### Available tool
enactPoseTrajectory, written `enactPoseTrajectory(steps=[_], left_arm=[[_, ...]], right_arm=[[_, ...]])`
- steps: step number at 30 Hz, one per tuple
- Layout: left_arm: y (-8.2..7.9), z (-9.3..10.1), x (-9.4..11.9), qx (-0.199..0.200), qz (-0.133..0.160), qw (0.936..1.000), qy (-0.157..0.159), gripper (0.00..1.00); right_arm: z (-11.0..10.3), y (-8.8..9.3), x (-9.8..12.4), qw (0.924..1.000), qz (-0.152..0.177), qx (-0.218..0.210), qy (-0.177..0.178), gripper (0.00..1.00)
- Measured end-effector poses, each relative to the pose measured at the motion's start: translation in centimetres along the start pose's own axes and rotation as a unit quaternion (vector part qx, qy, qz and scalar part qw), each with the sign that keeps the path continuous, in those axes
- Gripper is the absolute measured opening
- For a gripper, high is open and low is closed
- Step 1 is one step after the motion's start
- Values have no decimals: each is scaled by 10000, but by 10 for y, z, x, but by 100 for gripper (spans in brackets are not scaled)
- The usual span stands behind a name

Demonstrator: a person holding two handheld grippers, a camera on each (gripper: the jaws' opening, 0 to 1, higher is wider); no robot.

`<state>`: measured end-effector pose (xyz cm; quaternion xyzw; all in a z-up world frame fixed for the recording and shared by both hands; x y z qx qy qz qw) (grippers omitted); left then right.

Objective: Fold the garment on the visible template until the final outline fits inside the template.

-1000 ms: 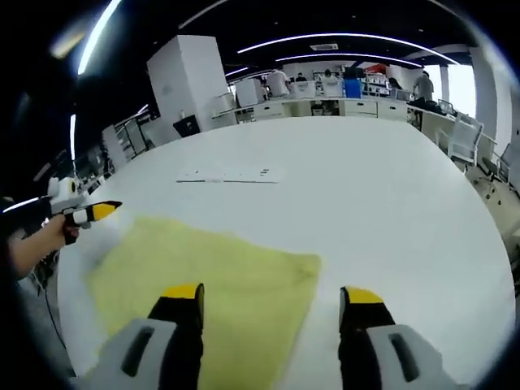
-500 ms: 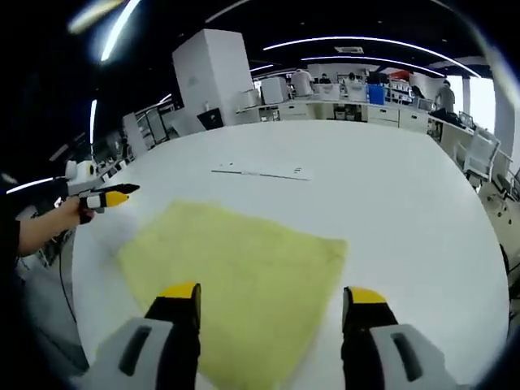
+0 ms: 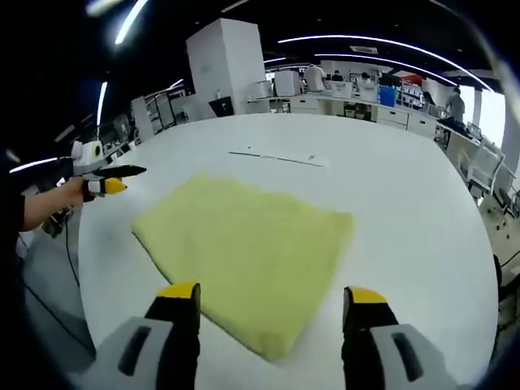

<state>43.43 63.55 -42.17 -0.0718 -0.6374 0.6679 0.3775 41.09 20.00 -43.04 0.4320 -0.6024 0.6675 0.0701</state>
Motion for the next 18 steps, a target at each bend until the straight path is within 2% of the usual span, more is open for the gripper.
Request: enactPoseTrajectory(steps=[7,12,18], left_arm=[[15,16,7,-65,-132,9998,160,73],[24,22,12,-15,-263,9994,205,56],[30,21,10,-76,-515,9985,176,53]], right_arm=[[-6,16,10,10000,-44,-52,-59,59],[-7,29,15,9998,-146,-151,-45,47],[-4,43,14,9995,-245,-211,-12,41]])
Point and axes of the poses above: the point that each gripper's makers call its tool centre point, and the gripper's own axes: x roughly backward along the fingers, z roughly to its right, y roughly out of its underside, the point moved 9 cm from there along x, roughly backward along the fingers, and after that the axes turned 1 degree about y, right-handed, at the moved point
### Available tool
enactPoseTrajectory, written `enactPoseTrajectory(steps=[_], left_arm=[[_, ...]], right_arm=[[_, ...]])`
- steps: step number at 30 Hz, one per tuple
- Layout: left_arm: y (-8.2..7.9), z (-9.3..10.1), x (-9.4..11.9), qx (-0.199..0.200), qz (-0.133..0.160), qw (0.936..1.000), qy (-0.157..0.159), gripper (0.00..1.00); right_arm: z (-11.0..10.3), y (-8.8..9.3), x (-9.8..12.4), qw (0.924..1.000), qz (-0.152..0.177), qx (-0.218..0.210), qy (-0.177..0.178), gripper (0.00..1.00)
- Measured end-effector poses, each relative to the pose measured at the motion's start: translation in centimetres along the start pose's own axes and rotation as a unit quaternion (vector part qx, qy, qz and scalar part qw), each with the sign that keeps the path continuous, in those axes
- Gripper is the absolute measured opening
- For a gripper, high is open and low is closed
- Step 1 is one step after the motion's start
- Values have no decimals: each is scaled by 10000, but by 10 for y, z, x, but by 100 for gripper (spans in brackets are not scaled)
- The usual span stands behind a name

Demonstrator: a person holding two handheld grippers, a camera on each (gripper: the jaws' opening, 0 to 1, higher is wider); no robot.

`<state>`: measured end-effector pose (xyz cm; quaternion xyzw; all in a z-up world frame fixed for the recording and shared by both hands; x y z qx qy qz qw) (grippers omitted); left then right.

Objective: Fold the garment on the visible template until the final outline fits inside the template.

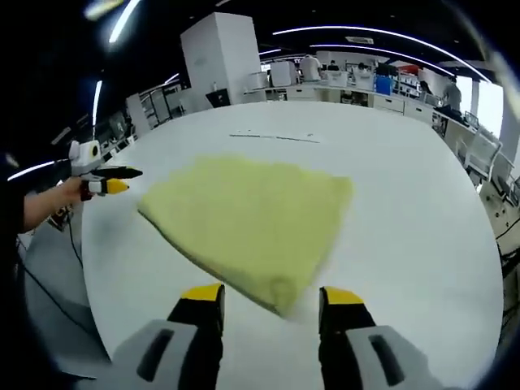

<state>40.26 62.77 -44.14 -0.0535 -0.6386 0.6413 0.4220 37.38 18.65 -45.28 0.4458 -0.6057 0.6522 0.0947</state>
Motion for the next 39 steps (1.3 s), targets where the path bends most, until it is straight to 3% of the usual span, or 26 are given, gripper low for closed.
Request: enactPoseTrajectory(steps=[12,18,32,39], left_arm=[[27,6,-6,244,-465,9986,104,40],[33,9,-8,337,-542,9978,182,31],[39,9,-13,565,-616,9960,327,2],[37,9,-14,502,-653,9962,277,1]], right_arm=[[6,18,-6,9999,-96,23,91,16],[10,15,-3,9999,109,49,67,7],[11,13,-7,9998,205,-13,-58,0],[17,9,-1,9995,231,192,-111,0]])
Point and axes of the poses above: the point that each gripper's makers call its tool centre point, and the gripper's own axes: x roughly backward along the fingers, z roughly to its right, y roughly out of its underside, the point moved 9 cm from there along x, roughly backward along the fingers, and after that the axes turned 1 degree about y, right-handed, at the moved point
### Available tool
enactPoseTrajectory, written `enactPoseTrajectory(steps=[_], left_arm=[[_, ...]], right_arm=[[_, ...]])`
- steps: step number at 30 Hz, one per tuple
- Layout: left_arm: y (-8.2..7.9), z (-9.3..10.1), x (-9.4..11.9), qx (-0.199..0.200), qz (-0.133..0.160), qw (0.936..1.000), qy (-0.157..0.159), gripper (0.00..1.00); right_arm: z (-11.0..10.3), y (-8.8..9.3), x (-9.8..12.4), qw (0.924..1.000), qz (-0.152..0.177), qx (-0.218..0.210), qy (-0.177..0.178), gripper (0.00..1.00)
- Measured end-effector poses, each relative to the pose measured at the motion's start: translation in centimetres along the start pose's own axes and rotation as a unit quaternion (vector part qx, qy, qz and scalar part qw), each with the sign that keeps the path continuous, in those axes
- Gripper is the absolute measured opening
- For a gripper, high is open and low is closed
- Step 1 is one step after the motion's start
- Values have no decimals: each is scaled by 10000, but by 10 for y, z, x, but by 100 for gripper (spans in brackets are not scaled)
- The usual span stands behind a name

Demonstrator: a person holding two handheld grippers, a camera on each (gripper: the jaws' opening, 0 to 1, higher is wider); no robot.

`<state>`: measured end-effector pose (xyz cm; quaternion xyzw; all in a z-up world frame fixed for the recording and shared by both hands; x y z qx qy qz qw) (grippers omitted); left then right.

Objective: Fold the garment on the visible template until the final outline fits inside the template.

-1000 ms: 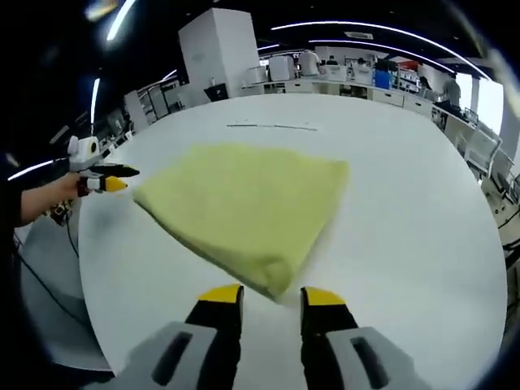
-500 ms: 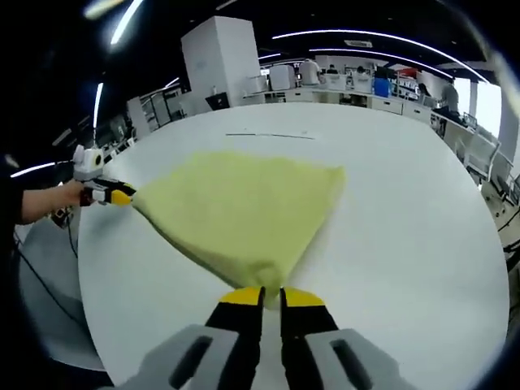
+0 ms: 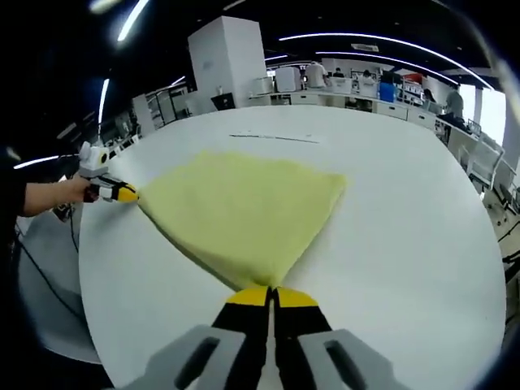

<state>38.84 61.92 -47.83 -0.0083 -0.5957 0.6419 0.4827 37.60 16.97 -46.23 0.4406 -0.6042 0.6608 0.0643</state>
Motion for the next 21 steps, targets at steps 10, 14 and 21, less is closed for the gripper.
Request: enactPoseTrajectory(steps=[10,14,21], left_arm=[[-1,-4,2,62,25,10000,-3,0],[1,-4,4,74,3,10000,32,0],[4,3,10,-128,-162,9997,142,0]], right_arm=[[-5,0,4,9962,-300,816,-66,0],[-11,8,3,9949,-481,884,-101,0],[-14,12,5,9950,-540,841,-70,0]])
Point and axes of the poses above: the point that each gripper's makers call its tool centre point, and the gripper's own axes: x roughly backward along the fingers, z roughly to its right, y roughly out of its underside, the point moved 9 cm from there along x, roughly backward along the fingers, and after that the axes turned 1 degree about y, right-handed, at the moved point
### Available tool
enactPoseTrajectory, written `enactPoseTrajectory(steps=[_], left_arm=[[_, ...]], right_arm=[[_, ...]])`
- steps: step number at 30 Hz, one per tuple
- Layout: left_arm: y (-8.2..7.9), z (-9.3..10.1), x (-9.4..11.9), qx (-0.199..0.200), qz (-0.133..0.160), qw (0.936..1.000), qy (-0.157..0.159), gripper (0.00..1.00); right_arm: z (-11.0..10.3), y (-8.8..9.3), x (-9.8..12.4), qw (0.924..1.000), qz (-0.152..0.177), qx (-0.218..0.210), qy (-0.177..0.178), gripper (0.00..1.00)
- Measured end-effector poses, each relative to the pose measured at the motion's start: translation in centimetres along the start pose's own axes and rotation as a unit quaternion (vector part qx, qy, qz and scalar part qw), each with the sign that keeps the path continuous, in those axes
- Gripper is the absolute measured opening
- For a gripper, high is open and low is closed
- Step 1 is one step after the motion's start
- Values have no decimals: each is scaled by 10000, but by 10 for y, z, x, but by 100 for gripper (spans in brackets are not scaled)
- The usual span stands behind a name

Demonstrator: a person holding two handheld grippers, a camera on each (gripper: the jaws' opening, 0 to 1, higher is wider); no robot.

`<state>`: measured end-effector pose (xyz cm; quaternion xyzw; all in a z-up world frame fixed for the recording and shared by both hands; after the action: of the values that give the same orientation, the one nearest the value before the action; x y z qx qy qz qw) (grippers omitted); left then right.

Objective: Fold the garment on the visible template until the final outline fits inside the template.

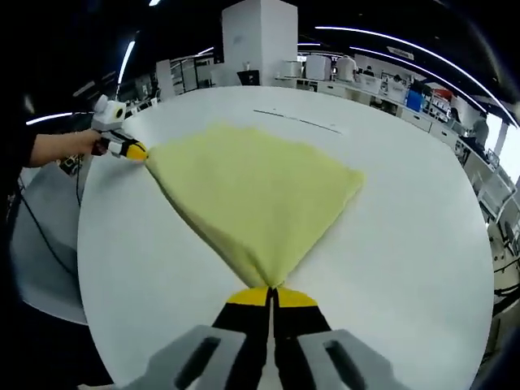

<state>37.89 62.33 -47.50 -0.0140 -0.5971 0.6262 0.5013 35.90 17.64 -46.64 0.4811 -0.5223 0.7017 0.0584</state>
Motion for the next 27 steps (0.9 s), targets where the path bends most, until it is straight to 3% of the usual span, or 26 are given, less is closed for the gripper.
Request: enactPoseTrajectory(steps=[27], left_arm=[[14,18,17,2,-160,9999,1,0]], right_arm=[[-17,11,11,9998,-119,-163,50,0]])
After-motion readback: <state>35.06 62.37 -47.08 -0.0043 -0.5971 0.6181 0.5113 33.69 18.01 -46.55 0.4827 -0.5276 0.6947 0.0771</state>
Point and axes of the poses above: the point that each gripper's makers call its tool centre point, and the gripper's own axes: x roughly backward along the fingers, z roughly to its right, y roughly out of its underside, the point moved 9 cm from there along x, roughly backward along the fingers, and after that the axes turned 1 degree about y, right-handed, at the moved point
